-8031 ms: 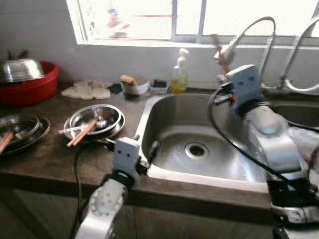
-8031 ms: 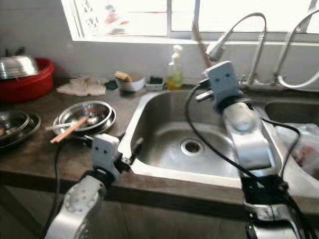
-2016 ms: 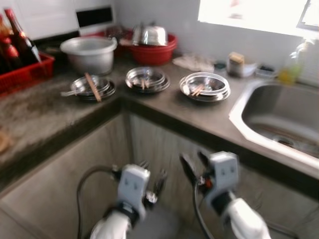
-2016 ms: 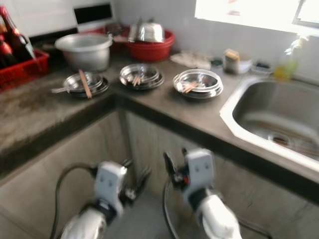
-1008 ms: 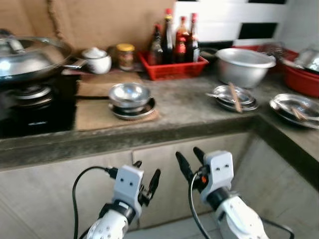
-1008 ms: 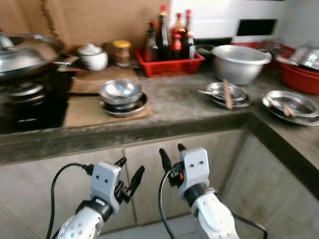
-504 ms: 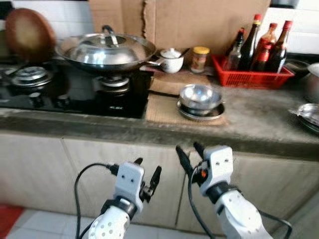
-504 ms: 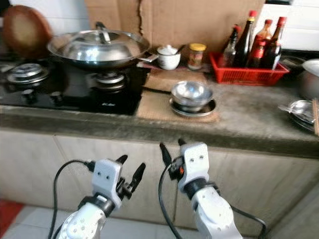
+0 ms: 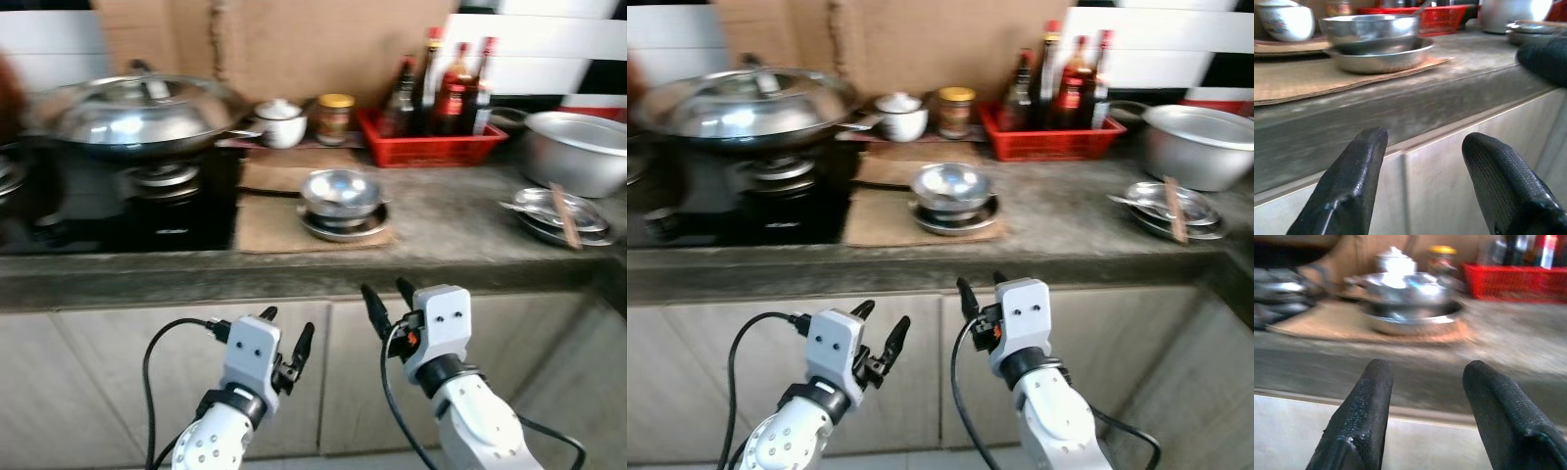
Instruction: Kitchen organization
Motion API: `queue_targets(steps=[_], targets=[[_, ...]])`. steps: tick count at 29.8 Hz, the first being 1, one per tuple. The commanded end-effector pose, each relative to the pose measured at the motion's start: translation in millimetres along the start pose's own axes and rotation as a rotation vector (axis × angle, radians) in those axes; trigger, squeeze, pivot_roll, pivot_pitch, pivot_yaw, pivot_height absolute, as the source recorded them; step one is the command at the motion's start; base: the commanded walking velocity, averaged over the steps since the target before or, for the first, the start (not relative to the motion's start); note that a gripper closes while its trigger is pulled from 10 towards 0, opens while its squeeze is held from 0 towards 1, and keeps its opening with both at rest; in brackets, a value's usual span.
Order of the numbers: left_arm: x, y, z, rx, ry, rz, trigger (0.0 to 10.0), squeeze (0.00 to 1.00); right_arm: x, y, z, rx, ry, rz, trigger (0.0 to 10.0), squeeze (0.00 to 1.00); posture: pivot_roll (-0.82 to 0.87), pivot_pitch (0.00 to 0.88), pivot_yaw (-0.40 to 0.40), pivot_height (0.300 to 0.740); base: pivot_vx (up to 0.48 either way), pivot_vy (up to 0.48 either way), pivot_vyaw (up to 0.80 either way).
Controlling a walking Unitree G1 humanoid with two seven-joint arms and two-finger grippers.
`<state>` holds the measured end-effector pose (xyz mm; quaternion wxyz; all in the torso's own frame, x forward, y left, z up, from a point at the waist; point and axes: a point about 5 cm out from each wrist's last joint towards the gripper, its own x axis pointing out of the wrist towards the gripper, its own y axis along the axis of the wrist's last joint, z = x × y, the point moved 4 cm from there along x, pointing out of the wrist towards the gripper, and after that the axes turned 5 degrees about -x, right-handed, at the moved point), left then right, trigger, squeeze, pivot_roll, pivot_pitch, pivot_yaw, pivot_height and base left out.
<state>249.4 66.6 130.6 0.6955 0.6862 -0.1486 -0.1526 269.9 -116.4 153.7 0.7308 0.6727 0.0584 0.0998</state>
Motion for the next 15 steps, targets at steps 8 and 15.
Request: queue_targets(steps=[8,15], targets=[[0.7,3.4,-6.8,0.027,0.029,0.015,10.0,0.00,3.2,-0.2,-2.3,0.018,-0.014,0.002,10.0,0.00,0.04,0.000,-0.046,0.740,0.000,0.000,-0.20],[0.4,1.7,-7.9,0.032,0.030,0.010,10.0,0.00,7.3,0.6,2.3,0.010,-0.028,0.008,10.0,0.00,0.04,0.000,-0.044,0.740,0.275,0.000,0.00]])
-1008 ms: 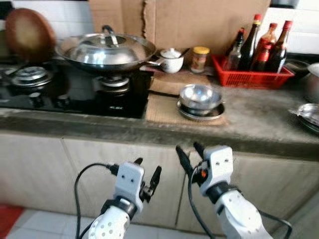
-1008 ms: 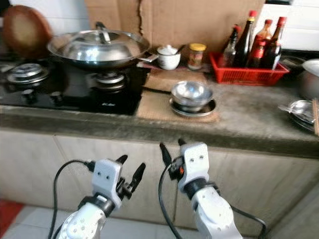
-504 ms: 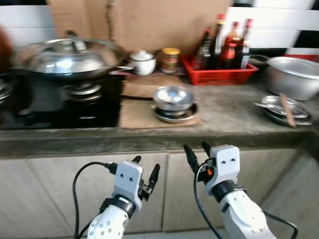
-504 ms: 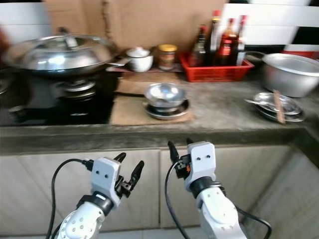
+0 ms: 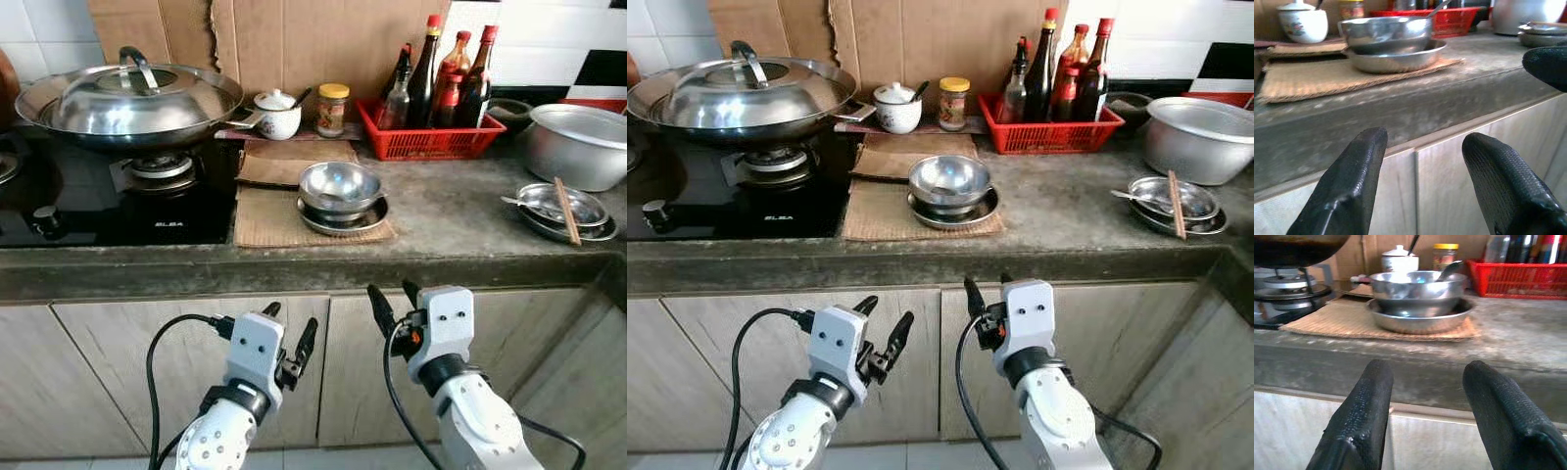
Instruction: Kitchen organization
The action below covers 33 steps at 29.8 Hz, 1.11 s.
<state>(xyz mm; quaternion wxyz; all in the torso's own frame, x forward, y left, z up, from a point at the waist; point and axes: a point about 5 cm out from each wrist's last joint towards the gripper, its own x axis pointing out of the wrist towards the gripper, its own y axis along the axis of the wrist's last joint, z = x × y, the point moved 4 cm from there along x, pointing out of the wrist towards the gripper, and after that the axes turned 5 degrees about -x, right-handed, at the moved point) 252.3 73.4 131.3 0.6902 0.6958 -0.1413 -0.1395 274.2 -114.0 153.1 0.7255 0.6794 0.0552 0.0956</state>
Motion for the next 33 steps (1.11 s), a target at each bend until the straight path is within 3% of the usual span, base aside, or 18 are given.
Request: queue_targets(steps=[1,15,28,29,33], targets=[[0.5,0.6,-0.3,0.010,-0.001,0.006,10.0,0.00,2.8,1.5,3.5,-0.006,-0.017,0.009,10.0,0.00,0.04,0.000,-0.044,0.740,0.304,0.000,0.00],[0.3,1.2,0.8,0.007,-0.001,0.009,10.0,0.00,3.8,2.1,3.8,-0.003,-0.016,0.013,10.0,0.00,0.04,0.000,-0.045,0.740,0.310,0.000,0.00],[0.3,-3.7,2.8,0.000,-0.005,-0.015,10.0,0.00,4.7,-0.8,3.0,0.011,0.002,0.008,10.0,0.00,0.04,0.003,-0.044,0.740,0.000,0.000,0.00],[0.1,-4.1,3.2,0.002,-0.008,-0.016,10.0,0.00,6.4,0.4,3.6,0.026,0.007,0.020,10.0,1.00,0.04,0.002,-0.046,0.740,0.000,0.000,0.00],[-1.2,-5.5,2.8,0.001,-0.009,-0.020,10.0,0.00,10.9,8.0,-2.0,0.060,0.059,0.057,10.0,1.00,0.04,0.003,-0.046,0.740,0.000,0.000,0.00]])
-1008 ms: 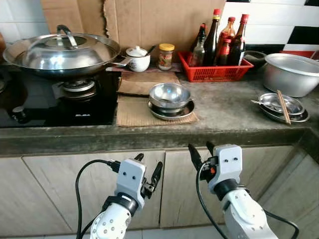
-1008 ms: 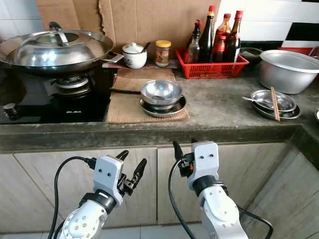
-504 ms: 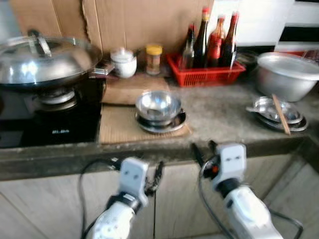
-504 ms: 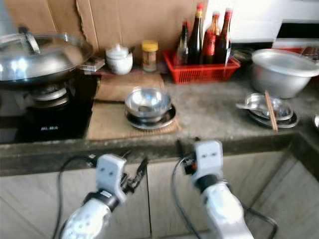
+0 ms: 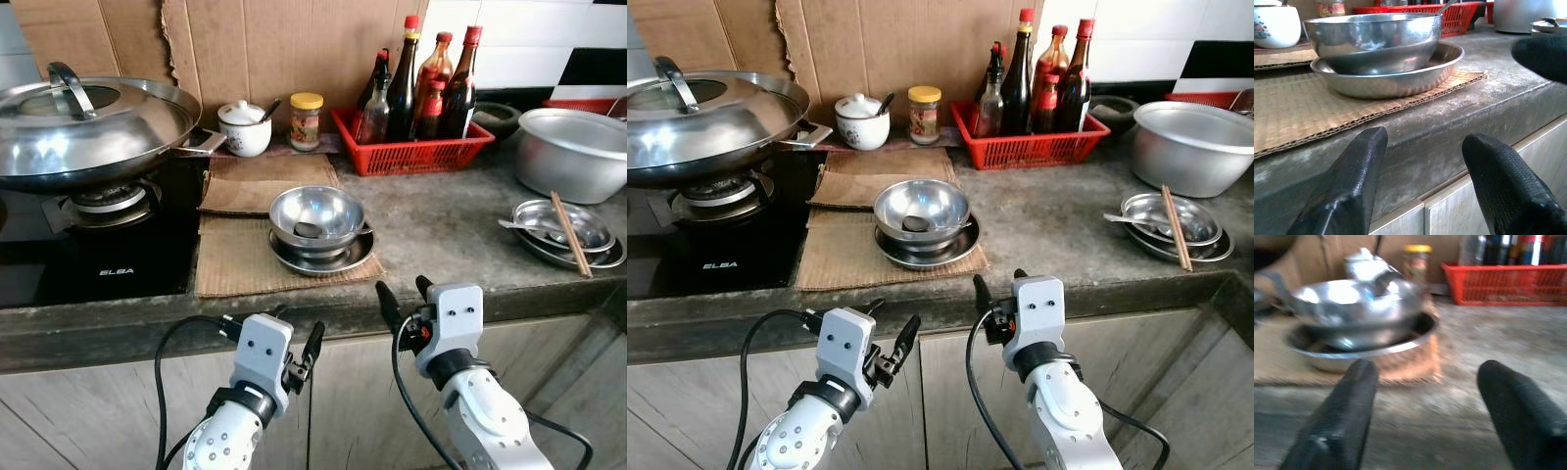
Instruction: Kitchen organization
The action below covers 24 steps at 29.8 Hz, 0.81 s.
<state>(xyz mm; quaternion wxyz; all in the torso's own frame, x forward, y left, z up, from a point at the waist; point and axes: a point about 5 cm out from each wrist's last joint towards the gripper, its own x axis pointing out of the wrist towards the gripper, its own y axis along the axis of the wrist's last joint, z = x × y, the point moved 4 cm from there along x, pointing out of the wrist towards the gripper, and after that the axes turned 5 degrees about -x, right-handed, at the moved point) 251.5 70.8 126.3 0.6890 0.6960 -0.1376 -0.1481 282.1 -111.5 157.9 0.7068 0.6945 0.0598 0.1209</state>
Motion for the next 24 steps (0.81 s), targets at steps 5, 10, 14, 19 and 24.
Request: queue_targets(steps=[5,10,14,19,24], targets=[[-1.6,-0.7,1.3,0.001,-0.006,-0.004,10.0,0.00,10.9,10.1,-5.2,0.009,0.052,0.046,10.0,0.00,0.04,0.000,-0.049,0.740,0.000,0.000,0.00],[-1.7,0.8,3.4,-0.003,-0.009,0.005,10.0,0.00,25.0,16.7,-3.8,0.017,0.052,0.075,10.0,0.00,0.05,0.000,-0.053,0.740,0.000,0.000,0.00],[-1.8,0.4,5.3,-0.004,-0.017,0.004,10.0,0.00,33.8,20.7,-7.7,0.011,0.069,0.092,10.0,0.00,0.05,0.000,-0.057,0.740,0.000,0.000,0.00],[-2.7,1.2,6.9,0.000,-0.022,0.008,10.0,0.00,48.8,23.7,-8.8,0.001,0.070,0.110,10.0,0.00,0.06,0.000,-0.059,0.740,0.000,0.000,0.00],[-2.5,2.2,7.5,0.000,-0.023,0.011,10.0,0.00,55.1,26.8,-7.7,-0.001,0.069,0.123,10.0,0.00,0.06,0.000,-0.064,0.740,0.000,0.000,0.00]])
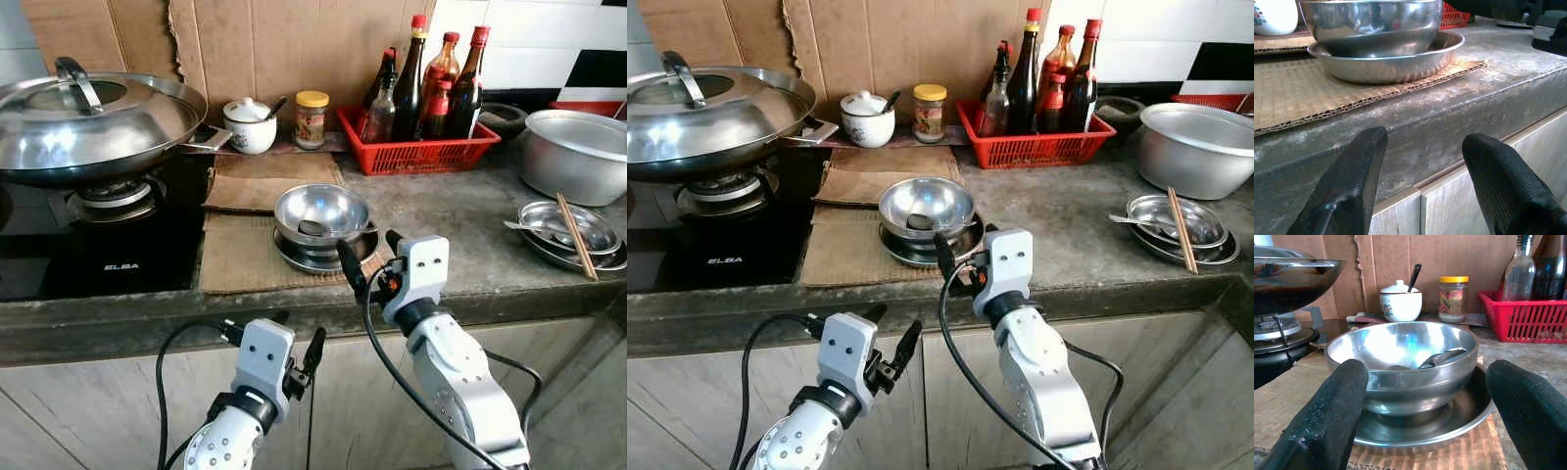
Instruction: Kitchen organization
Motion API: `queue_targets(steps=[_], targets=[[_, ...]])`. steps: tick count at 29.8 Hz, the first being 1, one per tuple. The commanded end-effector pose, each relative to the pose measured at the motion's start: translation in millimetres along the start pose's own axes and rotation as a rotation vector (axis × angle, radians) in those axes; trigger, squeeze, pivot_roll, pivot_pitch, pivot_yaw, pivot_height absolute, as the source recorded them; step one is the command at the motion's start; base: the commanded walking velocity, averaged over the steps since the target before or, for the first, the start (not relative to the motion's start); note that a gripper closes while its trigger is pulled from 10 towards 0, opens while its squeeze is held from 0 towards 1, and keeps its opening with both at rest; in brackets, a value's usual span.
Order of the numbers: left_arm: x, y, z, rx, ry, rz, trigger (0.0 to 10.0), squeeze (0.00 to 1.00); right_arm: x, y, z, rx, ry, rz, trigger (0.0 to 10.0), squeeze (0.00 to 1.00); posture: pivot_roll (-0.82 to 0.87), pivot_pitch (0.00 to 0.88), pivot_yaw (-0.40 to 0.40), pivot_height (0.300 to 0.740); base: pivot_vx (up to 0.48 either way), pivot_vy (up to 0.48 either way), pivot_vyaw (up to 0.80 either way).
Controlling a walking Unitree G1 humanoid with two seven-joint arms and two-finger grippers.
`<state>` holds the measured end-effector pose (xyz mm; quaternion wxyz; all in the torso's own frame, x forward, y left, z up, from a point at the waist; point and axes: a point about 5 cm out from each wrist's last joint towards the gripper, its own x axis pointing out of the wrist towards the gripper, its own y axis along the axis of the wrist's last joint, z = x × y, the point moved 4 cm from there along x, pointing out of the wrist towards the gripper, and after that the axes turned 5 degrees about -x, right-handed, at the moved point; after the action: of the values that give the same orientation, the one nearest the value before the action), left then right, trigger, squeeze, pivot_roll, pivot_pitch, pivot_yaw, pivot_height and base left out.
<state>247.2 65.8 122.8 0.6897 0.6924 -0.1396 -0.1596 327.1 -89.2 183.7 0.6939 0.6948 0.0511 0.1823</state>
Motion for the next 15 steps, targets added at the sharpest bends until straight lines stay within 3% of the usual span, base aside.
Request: queue_targets(steps=[1,15], targets=[[-0.5,6.0,1.1,0.010,-0.003,0.024,10.0,0.00,6.6,5.2,2.3,-0.013,-0.006,0.024,10.0,0.00,0.06,0.000,-0.064,0.740,0.000,0.000,0.00],[0.3,7.4,1.8,0.002,0.002,0.030,10.0,0.00,23.3,9.1,7.2,-0.013,-0.030,0.047,10.0,0.00,0.06,0.001,-0.071,0.740,0.000,0.000,0.00]])
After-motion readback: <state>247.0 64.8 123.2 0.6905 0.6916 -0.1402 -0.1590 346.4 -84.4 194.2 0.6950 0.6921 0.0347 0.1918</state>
